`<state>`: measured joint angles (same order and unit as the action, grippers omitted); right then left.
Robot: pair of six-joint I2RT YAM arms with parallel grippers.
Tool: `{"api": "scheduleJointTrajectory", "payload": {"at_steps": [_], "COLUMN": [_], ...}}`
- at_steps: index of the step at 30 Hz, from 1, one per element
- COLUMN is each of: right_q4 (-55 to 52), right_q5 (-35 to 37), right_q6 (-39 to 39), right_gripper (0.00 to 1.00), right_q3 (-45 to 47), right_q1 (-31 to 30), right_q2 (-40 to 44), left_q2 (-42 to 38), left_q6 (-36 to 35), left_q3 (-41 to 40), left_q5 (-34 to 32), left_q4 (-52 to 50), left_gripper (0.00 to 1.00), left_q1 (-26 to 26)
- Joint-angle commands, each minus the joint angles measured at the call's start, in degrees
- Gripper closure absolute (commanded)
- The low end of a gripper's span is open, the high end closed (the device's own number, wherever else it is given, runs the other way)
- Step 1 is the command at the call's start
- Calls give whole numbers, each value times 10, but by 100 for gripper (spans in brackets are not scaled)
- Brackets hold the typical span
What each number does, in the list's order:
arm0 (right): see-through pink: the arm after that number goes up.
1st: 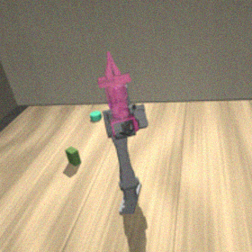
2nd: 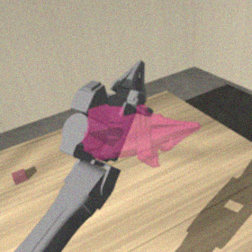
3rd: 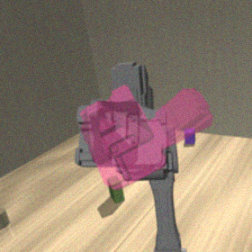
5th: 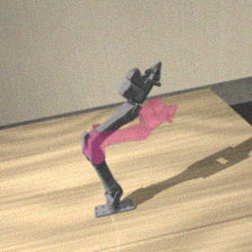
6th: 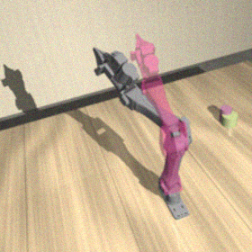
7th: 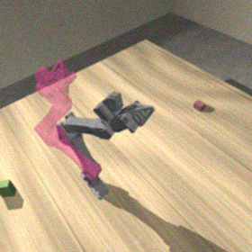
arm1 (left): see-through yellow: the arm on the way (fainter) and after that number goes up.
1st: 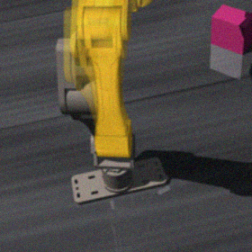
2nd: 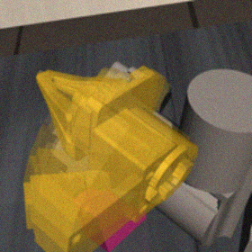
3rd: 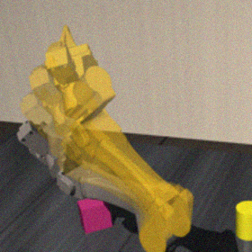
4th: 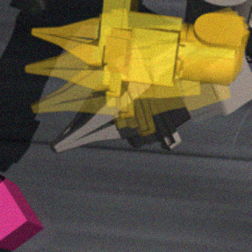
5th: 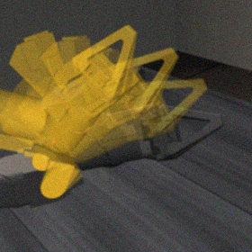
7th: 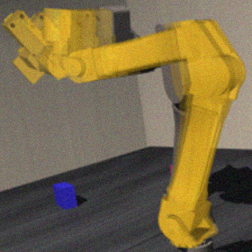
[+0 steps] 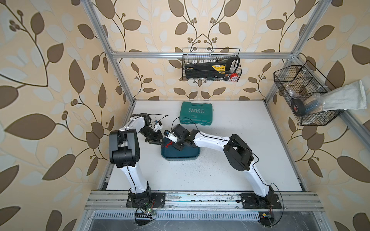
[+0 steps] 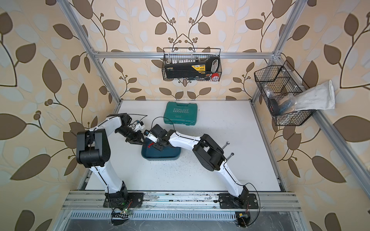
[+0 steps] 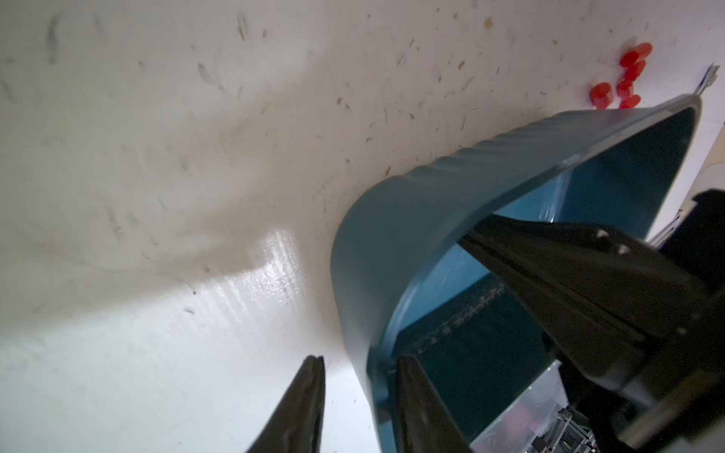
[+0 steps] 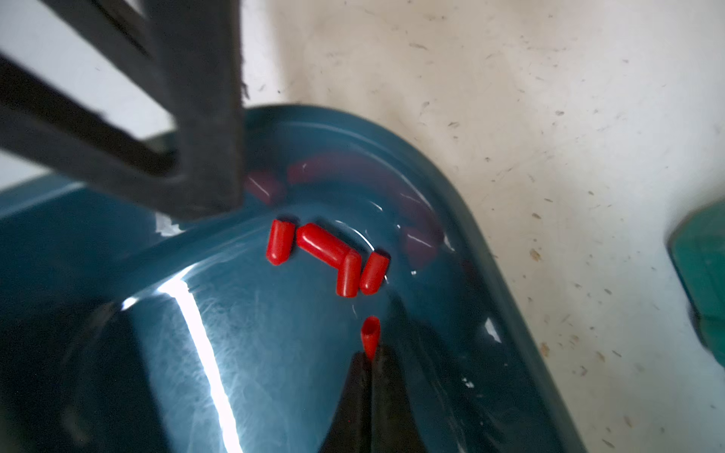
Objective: Take the screw protection sleeves out of the storage box
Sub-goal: Pick up the screw protection sleeve from the storage box, then place the screw protection sleeve at the center of the board.
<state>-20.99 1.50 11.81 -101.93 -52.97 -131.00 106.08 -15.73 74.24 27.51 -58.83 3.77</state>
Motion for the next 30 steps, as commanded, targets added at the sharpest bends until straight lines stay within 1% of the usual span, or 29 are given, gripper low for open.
{"api": "scheduleJointTrajectory", "payload": {"at_steps": [1,4,9,12,15,19,23,26,30], "right_q4": [-15,-26,-49,-66,-88,-117,-128,-124,-120], "right_q5": [-40,-85,-202,-237,-258,-258,-234,-199,-161], "right_q6": [3,4,24,37,48,72,81,77,61], "right_gripper": [100,100,100,100,100,100,100,100,100], "right_q3": [18,39,113,172,228,287,322,323,300], "right_q1": [9,26,68,94,123,186,243,262,270], "right_q2": [38,71,167,231,288,336,331,300,246], "left_q2": [-22,-30,-52,-61,-69,-73,-75,-83,-96], "left_q6": [2,0,-18,-29,-38,-48,-58,-71,-88], "left_q3": [20,25,45,57,70,81,74,63,44], "left_q5": [10,12,36,67,106,144,157,144,100], "left_q4": [-8,-9,-15,-16,-12,-6,7,13,18], "left_gripper": [64,59,50,44,39,34,31,29,28], "left_q1": [-1,-1,-1,-2,-5,-26,-64,-100,-150]}}
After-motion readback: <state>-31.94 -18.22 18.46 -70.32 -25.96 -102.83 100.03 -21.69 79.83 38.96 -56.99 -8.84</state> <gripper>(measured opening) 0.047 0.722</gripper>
